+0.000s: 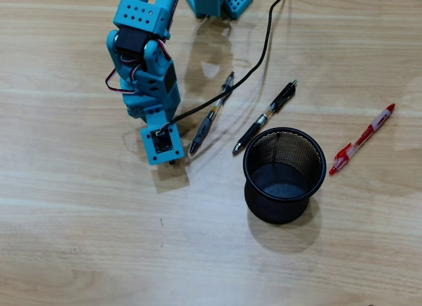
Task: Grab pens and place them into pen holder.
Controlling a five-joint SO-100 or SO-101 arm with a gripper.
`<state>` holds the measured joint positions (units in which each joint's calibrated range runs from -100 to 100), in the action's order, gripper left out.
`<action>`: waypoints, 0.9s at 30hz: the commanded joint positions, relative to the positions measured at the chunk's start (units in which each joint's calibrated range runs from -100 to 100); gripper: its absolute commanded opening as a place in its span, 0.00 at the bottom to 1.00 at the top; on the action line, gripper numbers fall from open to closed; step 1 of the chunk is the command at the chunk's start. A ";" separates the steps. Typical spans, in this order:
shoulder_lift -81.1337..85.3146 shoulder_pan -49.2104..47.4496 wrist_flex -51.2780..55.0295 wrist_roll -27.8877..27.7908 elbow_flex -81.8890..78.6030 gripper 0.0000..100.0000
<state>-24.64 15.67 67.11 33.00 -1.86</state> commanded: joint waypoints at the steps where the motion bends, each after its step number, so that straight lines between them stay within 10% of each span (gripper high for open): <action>1: 8.29 -0.17 2.09 0.24 0.78 0.02; 19: 49.82 -11.60 6.92 7.89 1.23 0.02; 27: 51.69 -25.50 -12.67 13.02 -0.85 0.02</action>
<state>24.89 -4.14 64.95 44.34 -2.48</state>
